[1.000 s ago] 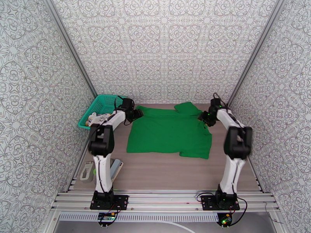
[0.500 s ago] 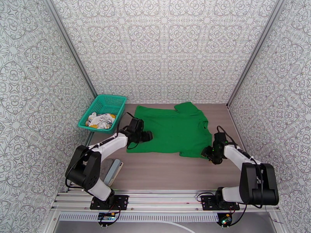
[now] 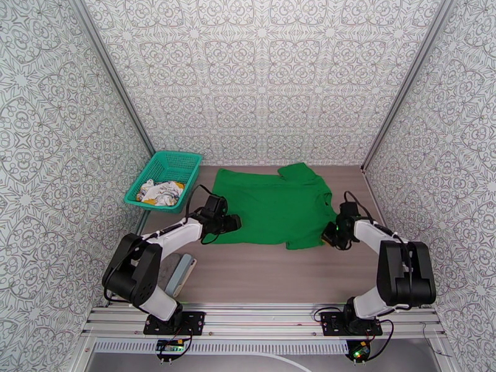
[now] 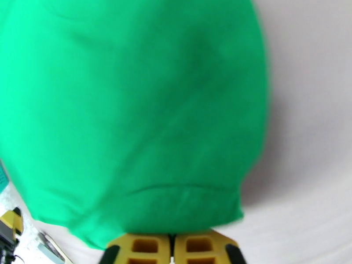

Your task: Fold and stack the mixed laundry pile

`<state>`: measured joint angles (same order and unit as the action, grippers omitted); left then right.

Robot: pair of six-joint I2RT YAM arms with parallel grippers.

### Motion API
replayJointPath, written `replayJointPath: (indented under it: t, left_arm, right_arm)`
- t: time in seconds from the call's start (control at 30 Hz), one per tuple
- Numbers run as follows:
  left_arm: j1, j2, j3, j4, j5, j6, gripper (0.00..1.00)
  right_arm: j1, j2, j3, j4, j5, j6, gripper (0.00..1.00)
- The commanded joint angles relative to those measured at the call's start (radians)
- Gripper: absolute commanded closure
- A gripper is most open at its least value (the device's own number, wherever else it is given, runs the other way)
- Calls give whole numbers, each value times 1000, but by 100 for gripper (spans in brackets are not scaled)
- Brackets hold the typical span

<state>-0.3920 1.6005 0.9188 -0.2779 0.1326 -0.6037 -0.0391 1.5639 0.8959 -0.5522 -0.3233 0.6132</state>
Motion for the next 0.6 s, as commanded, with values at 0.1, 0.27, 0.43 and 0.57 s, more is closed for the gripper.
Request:
replayJointPath:
  t: [0.1, 0.27, 0.43, 0.57]
  left_arm:
    - [18, -2, 3, 30, -2, -17, 33]
    - [21, 1, 5, 29, 6, -18, 33]
    - [19, -14, -10, 26, 10, -21, 33]
    - [18, -46, -27, 9, 9, -20, 33]
  right_arm:
    - [30, 57, 161, 1, -53, 37, 100]
    - [39, 181, 306, -14, -46, 58, 100]
    - [42, 387, 474, -10, -39, 67, 93]
    - [42, 496, 578, -35, -58, 54, 64]
